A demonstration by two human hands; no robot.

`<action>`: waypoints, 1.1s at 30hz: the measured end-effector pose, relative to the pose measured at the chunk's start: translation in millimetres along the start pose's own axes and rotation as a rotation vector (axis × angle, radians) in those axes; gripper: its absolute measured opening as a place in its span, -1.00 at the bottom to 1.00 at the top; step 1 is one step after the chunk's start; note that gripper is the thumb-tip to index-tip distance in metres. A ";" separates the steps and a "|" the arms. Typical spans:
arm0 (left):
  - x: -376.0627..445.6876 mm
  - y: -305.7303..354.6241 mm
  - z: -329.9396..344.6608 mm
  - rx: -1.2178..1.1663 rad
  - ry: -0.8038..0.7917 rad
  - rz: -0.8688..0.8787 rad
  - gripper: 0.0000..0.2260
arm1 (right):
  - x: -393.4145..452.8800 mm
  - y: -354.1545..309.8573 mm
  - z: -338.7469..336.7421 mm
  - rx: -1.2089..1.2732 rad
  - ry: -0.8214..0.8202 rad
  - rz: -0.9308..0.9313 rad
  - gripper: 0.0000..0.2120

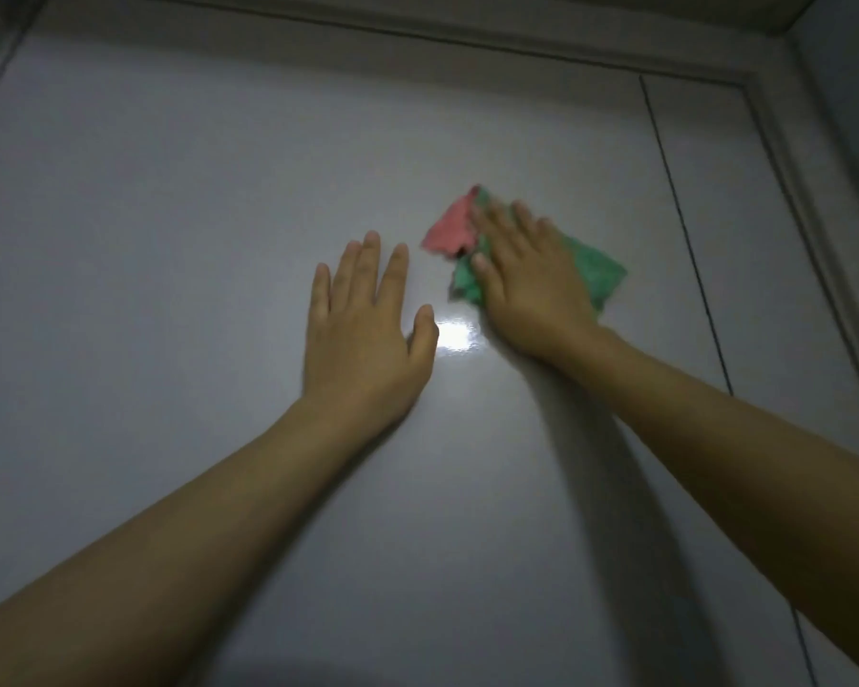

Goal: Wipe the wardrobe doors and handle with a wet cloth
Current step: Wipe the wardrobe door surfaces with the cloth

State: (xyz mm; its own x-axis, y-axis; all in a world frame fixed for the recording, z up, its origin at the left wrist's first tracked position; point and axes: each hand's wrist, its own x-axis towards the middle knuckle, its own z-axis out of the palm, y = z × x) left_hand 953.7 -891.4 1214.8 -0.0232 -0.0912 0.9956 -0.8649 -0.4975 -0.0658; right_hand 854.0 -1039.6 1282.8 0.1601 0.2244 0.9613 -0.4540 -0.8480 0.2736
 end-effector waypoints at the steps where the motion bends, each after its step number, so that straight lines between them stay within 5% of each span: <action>1: 2.5 6.5 2.3 -0.002 0.008 0.010 -0.38 | -16.5 1.4 -1.9 -0.004 -0.026 -0.094 -0.45; 3: 7.1 23.9 9.0 -0.028 0.020 0.028 -0.38 | -23.0 27.8 -9.0 -0.016 -0.046 -0.148 -0.45; 9: 13.0 67.6 30.8 -0.075 0.015 0.043 -0.38 | 20.6 76.9 -8.3 0.004 0.025 0.251 -0.51; 16: 10.6 99.5 49.2 0.026 0.013 0.091 -0.37 | -61.8 97.9 -19.0 -0.004 -0.030 -0.020 -0.47; 23: 8.7 101.9 55.7 0.139 0.021 0.100 -0.41 | -38.8 126.2 -17.2 0.012 0.036 0.321 -0.50; 29: 8.4 102.6 55.6 0.155 0.010 0.100 -0.42 | -87.0 126.2 -23.7 -0.017 -0.055 -0.039 -0.47; 33: 7.4 102.8 55.4 0.152 0.019 0.101 -0.42 | -43.8 164.6 -23.3 0.023 0.016 0.249 -0.47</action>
State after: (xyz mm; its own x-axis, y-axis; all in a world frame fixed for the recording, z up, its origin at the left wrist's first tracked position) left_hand 892.4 -990.9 1211.7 -0.1165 -0.1319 0.9844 -0.7723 -0.6112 -0.1733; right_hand 751.9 -1177.8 1286.5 0.0315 0.0143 0.9994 -0.4572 -0.8890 0.0271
